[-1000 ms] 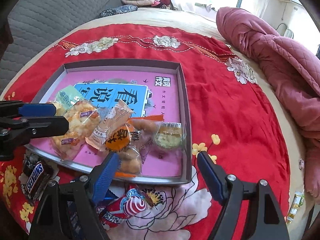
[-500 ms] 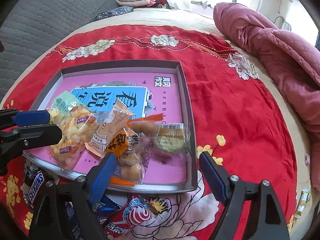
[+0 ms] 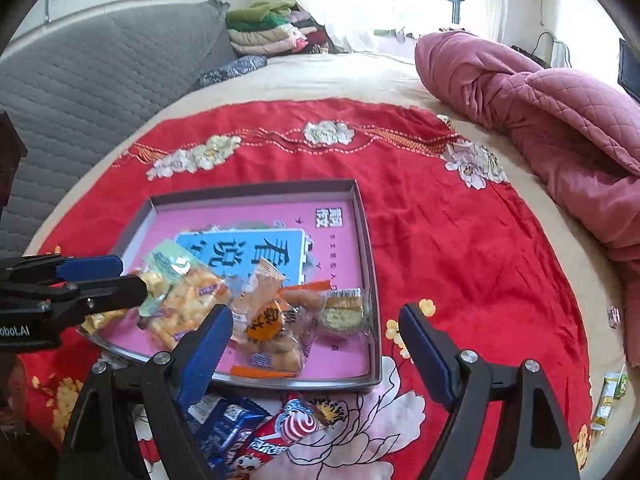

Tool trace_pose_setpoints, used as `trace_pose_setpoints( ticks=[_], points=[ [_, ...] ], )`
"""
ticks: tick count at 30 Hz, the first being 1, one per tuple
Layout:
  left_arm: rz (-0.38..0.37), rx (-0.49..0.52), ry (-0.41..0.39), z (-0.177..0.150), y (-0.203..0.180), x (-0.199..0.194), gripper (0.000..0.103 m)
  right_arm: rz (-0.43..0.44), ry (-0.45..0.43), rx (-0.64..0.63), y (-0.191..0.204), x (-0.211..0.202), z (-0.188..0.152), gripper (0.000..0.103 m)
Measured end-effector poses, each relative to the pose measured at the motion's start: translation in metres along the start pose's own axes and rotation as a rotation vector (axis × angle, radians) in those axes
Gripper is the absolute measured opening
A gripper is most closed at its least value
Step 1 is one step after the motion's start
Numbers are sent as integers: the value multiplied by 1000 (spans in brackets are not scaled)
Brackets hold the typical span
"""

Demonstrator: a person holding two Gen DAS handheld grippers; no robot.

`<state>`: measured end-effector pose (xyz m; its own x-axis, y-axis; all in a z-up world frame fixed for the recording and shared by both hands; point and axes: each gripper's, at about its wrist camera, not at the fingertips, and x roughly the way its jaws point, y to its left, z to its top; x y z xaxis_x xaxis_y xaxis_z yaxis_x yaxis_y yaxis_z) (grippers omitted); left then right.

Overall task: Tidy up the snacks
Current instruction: 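Withdraw both open grippers from the box, then move both open grippers down toward the Snickers bar and blue biscuit pack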

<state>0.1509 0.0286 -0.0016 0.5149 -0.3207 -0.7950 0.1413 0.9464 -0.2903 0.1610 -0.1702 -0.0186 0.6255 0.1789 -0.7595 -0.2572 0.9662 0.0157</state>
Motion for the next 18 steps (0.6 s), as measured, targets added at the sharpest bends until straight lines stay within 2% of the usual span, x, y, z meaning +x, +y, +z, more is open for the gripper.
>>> trace_pose_setpoints(
  ticks=[14,18],
  points=[
    [54,-64,-40,0,26,-38,63,59,-35,57,-1,-27,4,89],
    [80,-73,-38,-5,32,-45,63,58,-53,74,-1,-34,6,97]
  ],
)
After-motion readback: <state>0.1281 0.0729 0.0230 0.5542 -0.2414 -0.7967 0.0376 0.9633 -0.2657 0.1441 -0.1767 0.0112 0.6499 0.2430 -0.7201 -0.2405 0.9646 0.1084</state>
